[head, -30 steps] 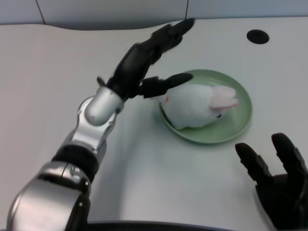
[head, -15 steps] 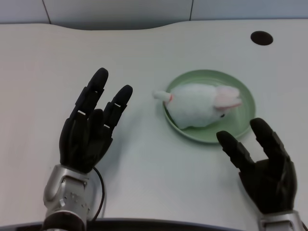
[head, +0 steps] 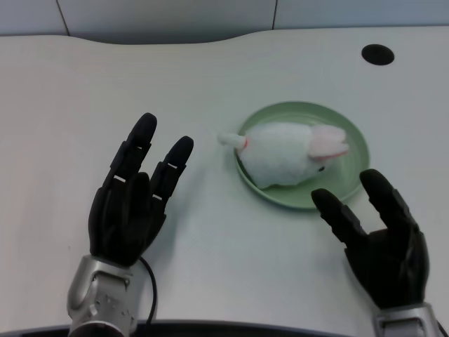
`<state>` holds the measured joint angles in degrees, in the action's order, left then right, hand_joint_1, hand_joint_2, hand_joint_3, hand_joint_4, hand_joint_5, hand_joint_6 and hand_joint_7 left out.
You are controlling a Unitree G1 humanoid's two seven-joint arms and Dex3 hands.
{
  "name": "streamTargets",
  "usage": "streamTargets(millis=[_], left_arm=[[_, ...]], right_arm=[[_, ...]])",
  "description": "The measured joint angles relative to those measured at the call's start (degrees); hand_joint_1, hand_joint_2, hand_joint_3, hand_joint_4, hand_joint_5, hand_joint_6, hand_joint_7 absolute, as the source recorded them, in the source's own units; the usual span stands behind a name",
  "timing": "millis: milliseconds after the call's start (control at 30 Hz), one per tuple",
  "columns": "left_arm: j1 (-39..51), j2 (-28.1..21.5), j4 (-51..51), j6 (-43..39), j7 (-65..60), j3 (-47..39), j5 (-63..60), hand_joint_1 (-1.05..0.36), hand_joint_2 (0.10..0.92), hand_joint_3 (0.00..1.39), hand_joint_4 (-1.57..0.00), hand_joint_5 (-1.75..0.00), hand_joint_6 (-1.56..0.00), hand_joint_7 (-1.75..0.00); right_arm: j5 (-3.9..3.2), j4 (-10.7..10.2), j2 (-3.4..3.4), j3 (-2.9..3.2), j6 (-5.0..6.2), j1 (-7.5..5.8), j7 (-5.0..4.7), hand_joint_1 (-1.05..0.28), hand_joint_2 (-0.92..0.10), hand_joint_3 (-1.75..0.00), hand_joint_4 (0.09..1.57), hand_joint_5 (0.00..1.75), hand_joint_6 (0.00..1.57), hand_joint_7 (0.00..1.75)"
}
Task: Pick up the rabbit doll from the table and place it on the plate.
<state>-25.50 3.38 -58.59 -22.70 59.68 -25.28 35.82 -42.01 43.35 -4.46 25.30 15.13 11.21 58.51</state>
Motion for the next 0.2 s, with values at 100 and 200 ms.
streamTargets(millis=[100,200], left_arm=[[0.5,0.2,0.2,0.0,0.6,-0.2,0.0,-0.55,0.921,0.34,-0.10,-0.20,-0.14,-0.02],[0.9,0.4,0.2,0.0,0.8,-0.6,0.0,-0.55,0.921,0.34,-0.11,-0.19,-0.15,-0.02]], right_arm=[[-0.01,0.6,-0.02,0.11,-0.44,0.82,-0.09,-0.84,-0.92,-0.10,0.96,0.02,0.92,0.01],[0.01,1.0,-0.02,0.18,-0.62,1.32,-0.09,-0.84,-0.92,-0.10,0.95,0.01,0.91,0.00]])
